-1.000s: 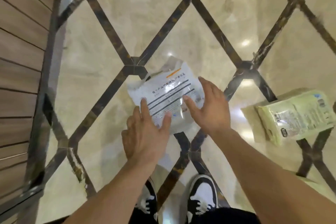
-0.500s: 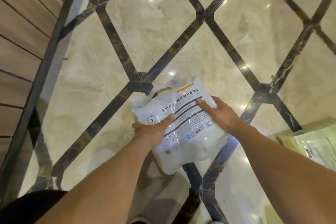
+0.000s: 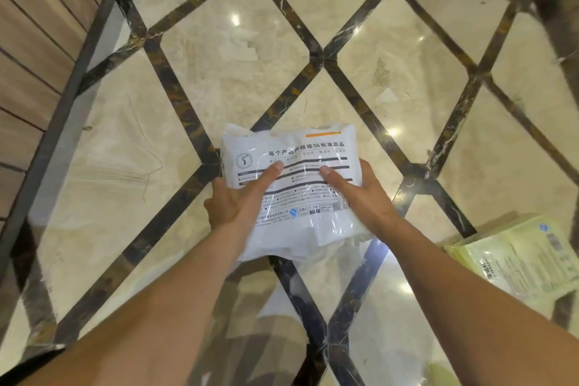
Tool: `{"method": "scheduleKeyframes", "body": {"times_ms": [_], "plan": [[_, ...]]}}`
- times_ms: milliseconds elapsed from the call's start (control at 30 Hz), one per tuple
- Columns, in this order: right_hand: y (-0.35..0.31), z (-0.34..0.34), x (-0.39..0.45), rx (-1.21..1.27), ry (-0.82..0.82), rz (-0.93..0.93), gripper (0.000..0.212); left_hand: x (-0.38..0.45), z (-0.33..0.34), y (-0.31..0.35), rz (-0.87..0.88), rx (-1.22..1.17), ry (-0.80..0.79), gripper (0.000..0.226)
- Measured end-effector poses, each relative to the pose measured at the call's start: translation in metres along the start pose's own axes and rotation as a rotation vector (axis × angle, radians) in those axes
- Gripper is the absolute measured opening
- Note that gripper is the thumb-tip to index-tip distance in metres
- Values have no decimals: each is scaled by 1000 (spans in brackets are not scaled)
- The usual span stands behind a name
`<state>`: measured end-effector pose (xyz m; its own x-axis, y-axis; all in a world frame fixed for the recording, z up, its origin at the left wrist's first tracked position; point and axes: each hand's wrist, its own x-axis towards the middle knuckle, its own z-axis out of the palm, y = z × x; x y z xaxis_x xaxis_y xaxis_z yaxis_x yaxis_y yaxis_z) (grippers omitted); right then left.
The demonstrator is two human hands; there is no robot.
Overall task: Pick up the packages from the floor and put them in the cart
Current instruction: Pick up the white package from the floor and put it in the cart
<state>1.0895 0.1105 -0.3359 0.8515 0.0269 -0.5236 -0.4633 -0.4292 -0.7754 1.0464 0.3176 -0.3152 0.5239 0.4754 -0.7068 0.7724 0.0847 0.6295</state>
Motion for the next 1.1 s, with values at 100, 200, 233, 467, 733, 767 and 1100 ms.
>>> {"method": "scheduleKeyframes", "body": {"times_ms": [100,200,233,467,733,767,1100], "plan": [[-12,-6,2,45,81,-52,76,5,6,11,79,14,-40,104],[-21,-11,-1,78,103,-95,73,3,6,18,125,5,-32,98],[-23,-14,-3,74,104,-104,73,-1,6,20,136,-9,-22,95],[-81,-75,-88,88,205,-144,72,-85,-7,64,202,-81,-133,86],[-242,-198,-247,257,283,-117,67,-289,-60,234,329,23,-244,53],[-268,-217,-269,271,302,-121,70,-319,-66,264,349,44,-261,54],[-510,-440,-452,306,517,-335,68,-597,-80,523,641,151,-404,99]]}}
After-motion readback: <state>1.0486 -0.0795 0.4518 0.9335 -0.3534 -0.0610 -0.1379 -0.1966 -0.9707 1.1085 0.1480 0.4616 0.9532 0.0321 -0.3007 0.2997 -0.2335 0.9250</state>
